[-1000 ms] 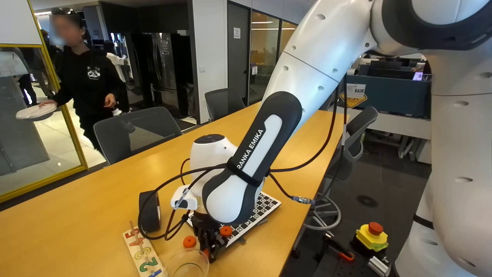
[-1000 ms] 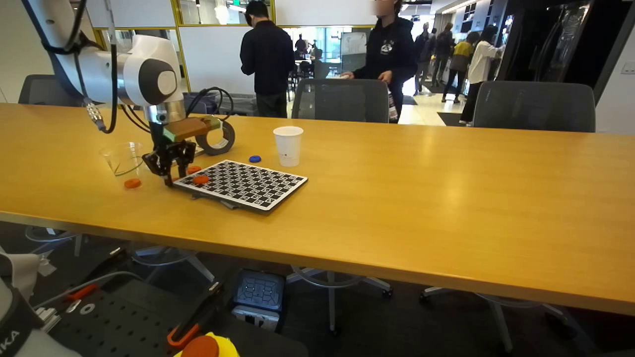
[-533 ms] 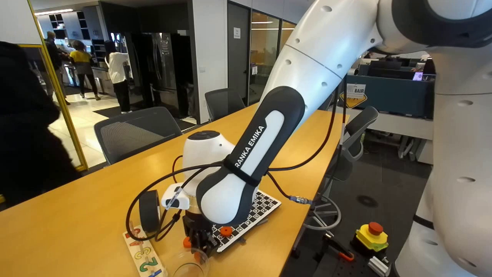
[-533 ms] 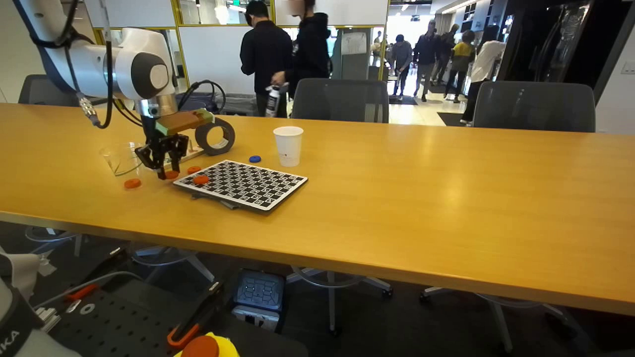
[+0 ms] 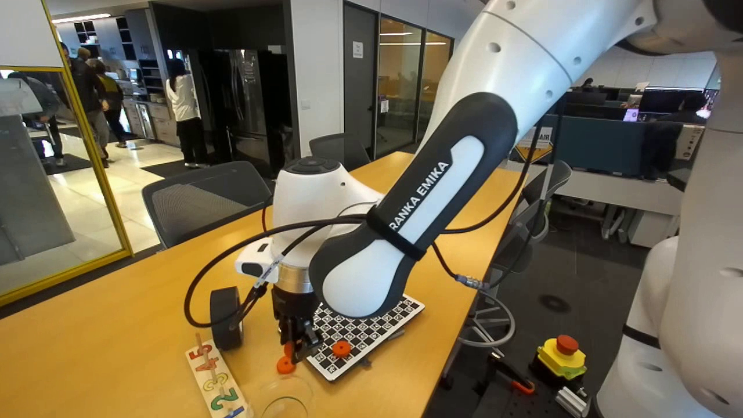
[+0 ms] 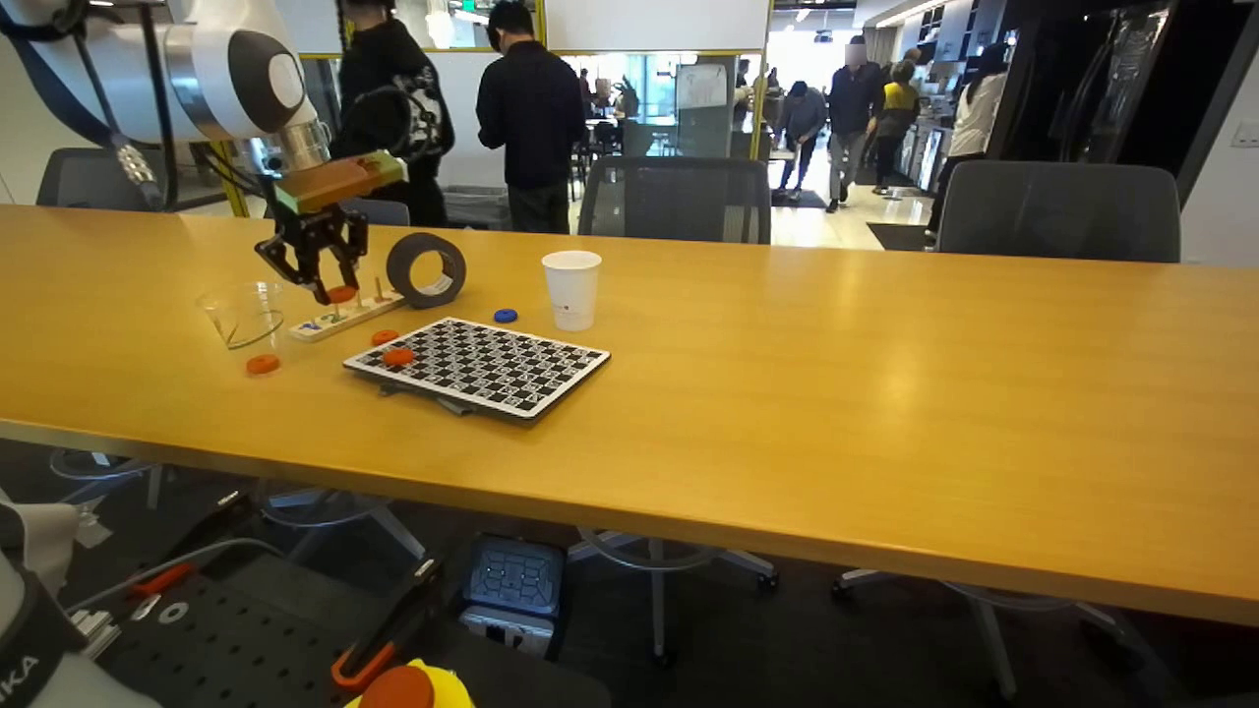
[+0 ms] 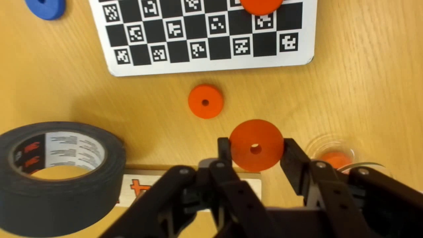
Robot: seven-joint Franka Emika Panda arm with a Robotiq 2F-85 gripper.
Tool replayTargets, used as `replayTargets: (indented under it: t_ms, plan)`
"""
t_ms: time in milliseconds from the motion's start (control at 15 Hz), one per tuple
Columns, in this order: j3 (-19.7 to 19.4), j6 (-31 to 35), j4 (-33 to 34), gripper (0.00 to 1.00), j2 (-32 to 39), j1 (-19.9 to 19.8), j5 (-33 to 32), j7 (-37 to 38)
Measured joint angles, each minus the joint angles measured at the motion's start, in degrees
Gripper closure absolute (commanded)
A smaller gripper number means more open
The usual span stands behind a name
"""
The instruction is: Pick up the orange and blue objects on the table and put them in the two cups
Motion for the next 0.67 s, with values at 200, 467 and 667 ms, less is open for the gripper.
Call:
replayTargets:
  t_ms: [200,467,667]
  plan:
    - [-0.65,-3.12,-0.36,0.78,-4.43,1.79,-6.46,8.94]
    - [0.01,-7.99,-0.35,0.78,-7.84,4.65,-10.95,17.59]
    - [0.75,-9.35,-0.37,0.78,-8.3,6.94,-10.57,19.85]
